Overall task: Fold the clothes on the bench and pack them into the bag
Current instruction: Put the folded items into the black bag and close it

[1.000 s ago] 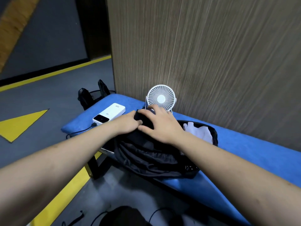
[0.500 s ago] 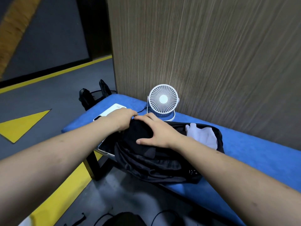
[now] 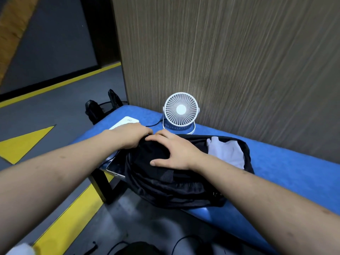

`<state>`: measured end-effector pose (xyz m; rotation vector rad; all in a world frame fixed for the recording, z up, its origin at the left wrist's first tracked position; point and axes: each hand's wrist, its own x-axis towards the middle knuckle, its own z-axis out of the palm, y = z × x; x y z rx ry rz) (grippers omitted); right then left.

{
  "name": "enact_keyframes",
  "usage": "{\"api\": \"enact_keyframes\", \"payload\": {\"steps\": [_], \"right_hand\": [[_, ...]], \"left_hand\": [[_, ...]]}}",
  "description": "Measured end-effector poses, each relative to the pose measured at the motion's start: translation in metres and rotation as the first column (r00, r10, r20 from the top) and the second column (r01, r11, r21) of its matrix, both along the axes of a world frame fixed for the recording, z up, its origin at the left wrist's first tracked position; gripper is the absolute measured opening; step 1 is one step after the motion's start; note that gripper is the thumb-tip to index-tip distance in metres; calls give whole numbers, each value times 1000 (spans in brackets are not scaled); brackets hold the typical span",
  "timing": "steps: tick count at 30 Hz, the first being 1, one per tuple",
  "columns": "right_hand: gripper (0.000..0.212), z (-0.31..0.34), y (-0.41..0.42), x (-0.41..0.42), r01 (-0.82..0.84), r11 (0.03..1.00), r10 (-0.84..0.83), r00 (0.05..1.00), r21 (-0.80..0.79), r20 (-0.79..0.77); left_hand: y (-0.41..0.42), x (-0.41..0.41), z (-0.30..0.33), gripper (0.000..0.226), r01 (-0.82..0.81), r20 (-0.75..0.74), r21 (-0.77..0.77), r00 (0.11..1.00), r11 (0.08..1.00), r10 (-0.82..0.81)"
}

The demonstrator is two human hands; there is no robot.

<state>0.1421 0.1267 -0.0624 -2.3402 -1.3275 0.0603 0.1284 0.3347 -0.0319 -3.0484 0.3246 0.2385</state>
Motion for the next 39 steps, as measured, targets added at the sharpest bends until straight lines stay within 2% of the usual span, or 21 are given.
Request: {"api": "enact_keyframes", "payload": {"steps": [4,8,11,14,16,17,19,20,21,22,24,26,28,32,35,37,39], "right_hand": [[67,0,0,1,-11,1000,11,1000,-22,7],[62,-1,0,-1,-30,999,32,998,-39,58],[59,0,0,-3,-36,997,43,995,-71,89],[59,3,0,-3,-46,994,56,993,-96,105],[59,3,-1,-3,-53,991,68,990,-126,122],[60,3,-1,-4,-50,987,71,988,-152,135],[62,2,1,-6,-22,977,55,987,-214,153],[63,2,3,-7,3,970,37,986,-243,160],[64,3,5,-7,33,963,12,987,-267,163],[65,5,6,-7,61,955,-14,986,-289,164],[67,9,7,-5,99,945,-46,984,-313,171],[70,11,6,-7,104,948,-45,980,-300,196],[70,10,4,-11,84,958,-19,973,-274,232],[64,10,2,-30,74,986,-20,941,-148,337],[49,15,5,-53,-42,999,35,912,7,408],[49,17,9,-64,-118,992,127,920,-46,370],[52,15,15,-68,-121,981,162,942,-150,293]], "left_hand": [[9,-4,2,32,103,47,-45,994,994,-101],[17,-7,-1,34,152,236,-109,964,982,-123],[19,-7,-9,25,78,333,-204,943,976,-6],[16,-9,-15,19,-48,340,-345,925,937,172],[12,-10,-11,16,-102,363,-502,876,859,316],[11,-10,-6,17,-109,361,-611,843,784,398],[8,-10,8,20,-88,222,-860,823,504,522],[7,-11,17,20,-71,159,-915,840,397,519],[6,-13,24,20,-56,144,-922,868,384,474],[5,-15,28,20,-34,175,-886,899,462,402],[6,-24,29,19,61,272,-724,941,687,202],[12,-34,21,21,190,299,-557,954,809,-18],[20,-43,13,33,269,249,-450,954,852,-169],[28,-56,17,44,161,160,-246,979,956,-124],[32,-63,14,37,160,83,-235,986,959,-144],[40,-70,6,37,177,48,-237,984,955,-171],[45,-76,-4,42,212,46,-204,977,956,-207]]}}
